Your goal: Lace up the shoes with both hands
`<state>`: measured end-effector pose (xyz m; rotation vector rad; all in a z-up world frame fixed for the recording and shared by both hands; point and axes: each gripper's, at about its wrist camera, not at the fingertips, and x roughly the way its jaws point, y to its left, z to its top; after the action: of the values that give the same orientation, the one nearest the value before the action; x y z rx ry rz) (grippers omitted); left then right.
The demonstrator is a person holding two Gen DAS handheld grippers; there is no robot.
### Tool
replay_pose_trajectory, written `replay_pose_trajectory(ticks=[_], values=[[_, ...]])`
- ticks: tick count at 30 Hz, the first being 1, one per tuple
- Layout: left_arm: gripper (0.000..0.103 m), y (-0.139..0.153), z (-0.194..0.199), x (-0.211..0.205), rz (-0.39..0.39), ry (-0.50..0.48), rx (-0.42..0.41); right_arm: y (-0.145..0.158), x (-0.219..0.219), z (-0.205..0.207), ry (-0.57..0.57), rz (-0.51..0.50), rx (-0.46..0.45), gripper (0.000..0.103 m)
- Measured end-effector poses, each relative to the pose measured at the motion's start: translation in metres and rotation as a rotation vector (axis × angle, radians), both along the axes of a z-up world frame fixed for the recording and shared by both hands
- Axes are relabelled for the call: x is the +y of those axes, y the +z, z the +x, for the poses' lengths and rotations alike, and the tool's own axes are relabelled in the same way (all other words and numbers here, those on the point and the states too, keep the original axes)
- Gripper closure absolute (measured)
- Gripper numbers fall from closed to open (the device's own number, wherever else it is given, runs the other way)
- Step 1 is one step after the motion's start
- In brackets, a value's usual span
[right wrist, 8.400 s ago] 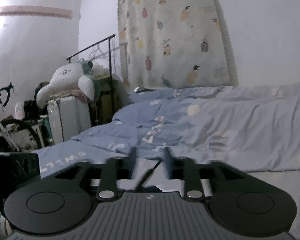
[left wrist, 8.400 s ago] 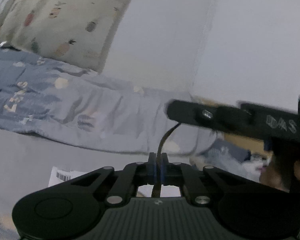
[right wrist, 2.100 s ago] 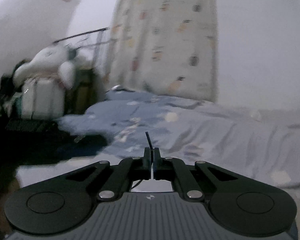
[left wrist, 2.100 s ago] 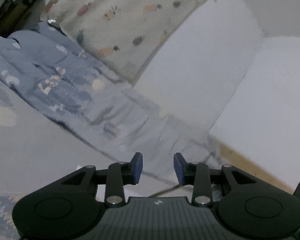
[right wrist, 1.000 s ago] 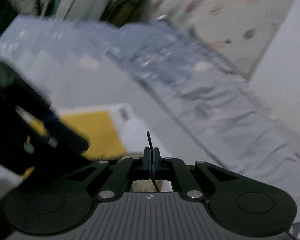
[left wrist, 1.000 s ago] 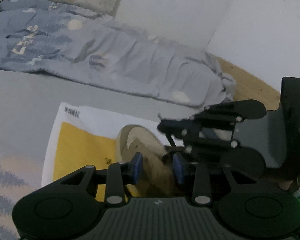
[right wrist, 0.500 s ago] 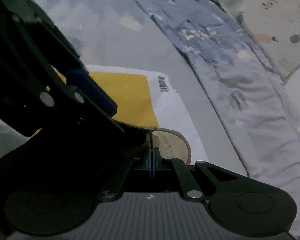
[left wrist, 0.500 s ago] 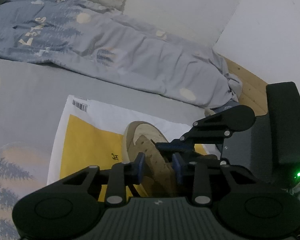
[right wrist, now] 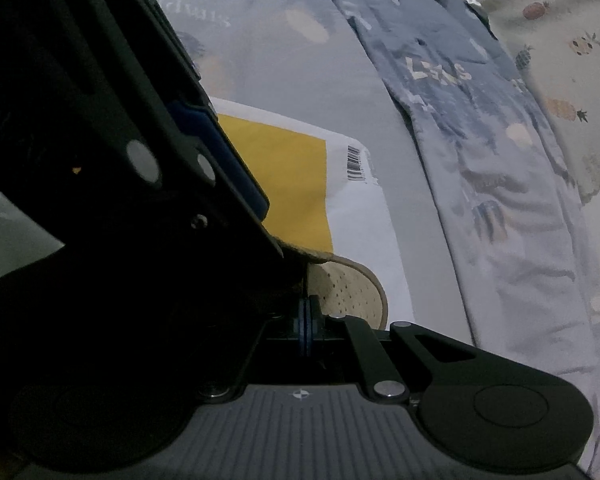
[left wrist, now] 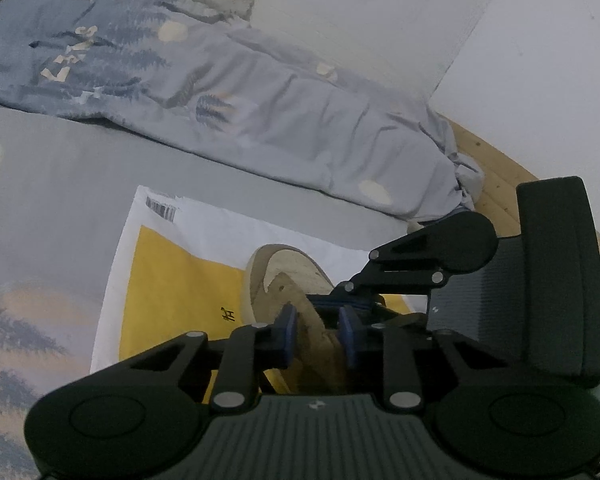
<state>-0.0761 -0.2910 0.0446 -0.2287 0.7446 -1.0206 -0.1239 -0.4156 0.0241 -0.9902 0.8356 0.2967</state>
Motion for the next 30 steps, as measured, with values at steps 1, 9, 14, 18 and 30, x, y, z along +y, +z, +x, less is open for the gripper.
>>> replay_pose_trajectory(ticks=[1, 9, 14, 18, 30], values=[[0.082, 0.0, 0.001, 0.0, -0.001, -0.001, 0.002, 0.0, 0.0, 0.001, 0.002, -0.001, -0.002, 0.102], [0.083, -0.001, 0.0, 0.001, -0.007, 0.004, 0.009, 0.005, -0.001, 0.003, -0.031, 0.055, -0.061, 0.102], [0.083, -0.002, -0.004, -0.001, -0.006, 0.016, 0.012, 0.002, 0.008, -0.001, 0.007, 0.003, -0.062, 0.102], [0.083, -0.002, -0.003, 0.0, -0.01, 0.02, 0.026, -0.002, 0.012, -0.006, 0.046, -0.026, -0.069, 0.102], [0.084, -0.002, -0.004, 0.002, -0.012, 0.016, 0.029, -0.005, 0.01, -0.004, 0.026, 0.028, -0.127, 0.102]])
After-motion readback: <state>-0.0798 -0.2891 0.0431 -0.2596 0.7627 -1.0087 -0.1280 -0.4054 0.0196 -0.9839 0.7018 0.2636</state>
